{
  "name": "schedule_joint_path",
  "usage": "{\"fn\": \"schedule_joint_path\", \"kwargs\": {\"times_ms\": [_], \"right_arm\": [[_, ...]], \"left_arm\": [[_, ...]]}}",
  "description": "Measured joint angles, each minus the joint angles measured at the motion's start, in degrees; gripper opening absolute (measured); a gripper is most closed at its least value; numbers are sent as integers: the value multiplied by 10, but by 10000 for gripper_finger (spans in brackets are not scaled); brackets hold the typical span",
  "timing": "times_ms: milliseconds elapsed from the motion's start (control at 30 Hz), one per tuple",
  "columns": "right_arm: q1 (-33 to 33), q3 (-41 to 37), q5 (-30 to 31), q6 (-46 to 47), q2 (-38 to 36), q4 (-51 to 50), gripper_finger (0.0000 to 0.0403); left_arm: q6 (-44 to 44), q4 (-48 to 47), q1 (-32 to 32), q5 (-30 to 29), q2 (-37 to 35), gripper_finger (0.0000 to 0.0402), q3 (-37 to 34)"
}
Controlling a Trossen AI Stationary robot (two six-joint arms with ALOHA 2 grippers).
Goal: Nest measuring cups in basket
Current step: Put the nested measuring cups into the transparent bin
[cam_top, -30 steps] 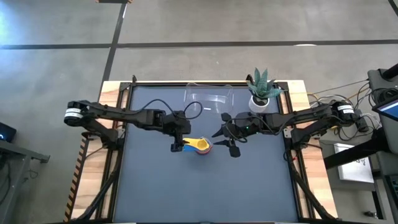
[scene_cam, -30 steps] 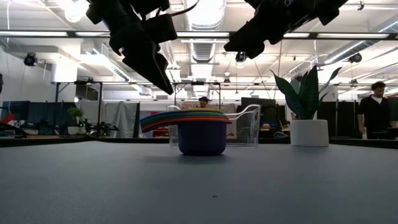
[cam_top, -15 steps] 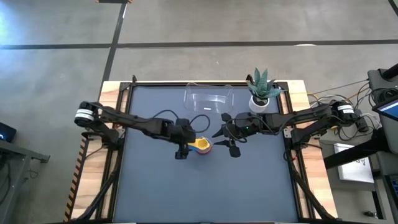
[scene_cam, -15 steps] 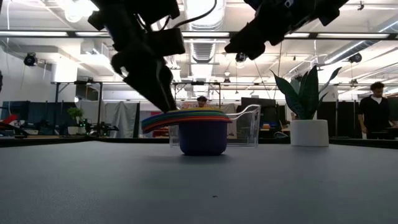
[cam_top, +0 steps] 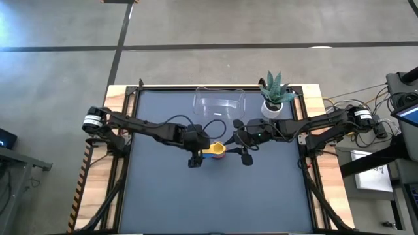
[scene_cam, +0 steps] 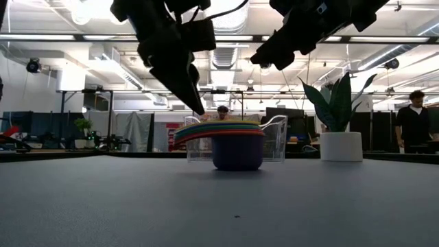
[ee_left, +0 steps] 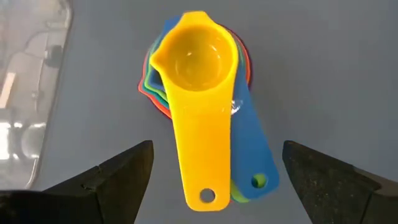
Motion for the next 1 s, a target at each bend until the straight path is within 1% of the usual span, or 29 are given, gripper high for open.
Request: {"fn": "schedule_joint_path", "kwargs": {"times_ms": [267, 533, 700, 833, 933, 1000], "right_arm": [[0, -6, 0, 0, 0, 1, 137], [0, -9, 0, -2, 0, 1, 137], [0, -10, 0, 0, 0, 1, 137], [0, -11, 1, 2, 0, 0, 137], [0, -11, 1, 2, 0, 0, 137], [0, -11, 1, 2, 0, 0, 137]], "left_arm": [[-85, -5, -3, 1, 22, 338, 2], [-101, -8, -5, -1, 74, 338, 25], [-104, -52, -5, -7, 109, 336, 61], [-109, -96, -5, -25, 134, 309, 91], [-106, -109, -5, -26, 140, 270, 102], [-103, -110, -5, -26, 141, 235, 103]]}}
